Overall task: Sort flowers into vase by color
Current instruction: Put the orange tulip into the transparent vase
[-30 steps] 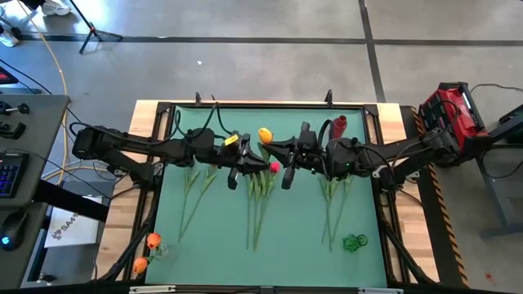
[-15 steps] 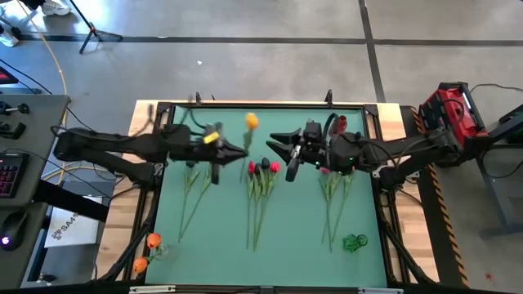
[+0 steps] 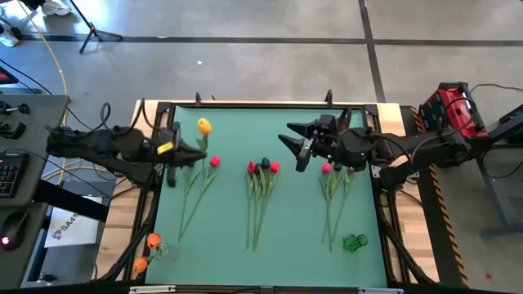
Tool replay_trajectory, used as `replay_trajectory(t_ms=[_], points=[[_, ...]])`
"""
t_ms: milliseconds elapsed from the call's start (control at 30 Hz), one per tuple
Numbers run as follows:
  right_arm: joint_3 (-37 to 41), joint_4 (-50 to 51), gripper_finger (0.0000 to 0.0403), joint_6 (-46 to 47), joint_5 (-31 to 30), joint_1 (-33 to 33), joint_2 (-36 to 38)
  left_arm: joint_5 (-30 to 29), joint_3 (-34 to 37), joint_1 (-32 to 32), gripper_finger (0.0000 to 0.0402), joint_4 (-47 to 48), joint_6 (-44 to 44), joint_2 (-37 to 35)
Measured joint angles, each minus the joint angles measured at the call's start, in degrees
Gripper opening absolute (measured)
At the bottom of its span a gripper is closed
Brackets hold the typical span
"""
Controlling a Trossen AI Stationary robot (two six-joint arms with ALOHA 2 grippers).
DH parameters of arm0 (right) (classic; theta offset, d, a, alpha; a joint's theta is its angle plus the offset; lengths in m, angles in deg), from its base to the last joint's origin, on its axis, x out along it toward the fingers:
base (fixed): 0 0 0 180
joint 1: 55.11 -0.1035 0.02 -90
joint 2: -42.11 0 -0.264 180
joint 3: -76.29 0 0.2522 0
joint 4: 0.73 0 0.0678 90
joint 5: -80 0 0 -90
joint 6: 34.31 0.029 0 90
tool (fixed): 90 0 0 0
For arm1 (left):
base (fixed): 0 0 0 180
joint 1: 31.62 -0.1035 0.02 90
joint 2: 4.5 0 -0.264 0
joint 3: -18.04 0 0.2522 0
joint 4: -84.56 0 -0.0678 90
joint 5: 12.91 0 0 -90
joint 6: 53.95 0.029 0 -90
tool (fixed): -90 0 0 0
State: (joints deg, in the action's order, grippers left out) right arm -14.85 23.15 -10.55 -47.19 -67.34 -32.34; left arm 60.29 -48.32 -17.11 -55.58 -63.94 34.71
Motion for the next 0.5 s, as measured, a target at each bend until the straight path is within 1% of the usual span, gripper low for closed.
replay_trajectory(t_ms=[100,233,267,333,500], points=[[0.00,4.61,0.0232,3.59,0.20,0.10,-0.04,2.92,0.02,4.25,0.0000,4.25,-1.74,-2.45],[0.00,10.31,0.0232,8.77,0.18,0.35,-0.15,11.47,0.02,10.58,0.0000,3.50,-2.51,-6.22],[0.00,10.73,0.0232,9.47,0.04,0.37,-0.15,12.56,0.02,12.03,0.0000,3.65,-2.86,-7.40],[0.00,10.74,0.0232,10.14,-0.09,0.37,-0.13,13.87,0.02,14.56,0.0000,3.73,-5.42,-9.75],[0.00,10.83,0.0232,11.33,-0.62,0.37,-0.13,14.02,0.48,19.21,0.0000,4.77,-10.10,-14.38]])
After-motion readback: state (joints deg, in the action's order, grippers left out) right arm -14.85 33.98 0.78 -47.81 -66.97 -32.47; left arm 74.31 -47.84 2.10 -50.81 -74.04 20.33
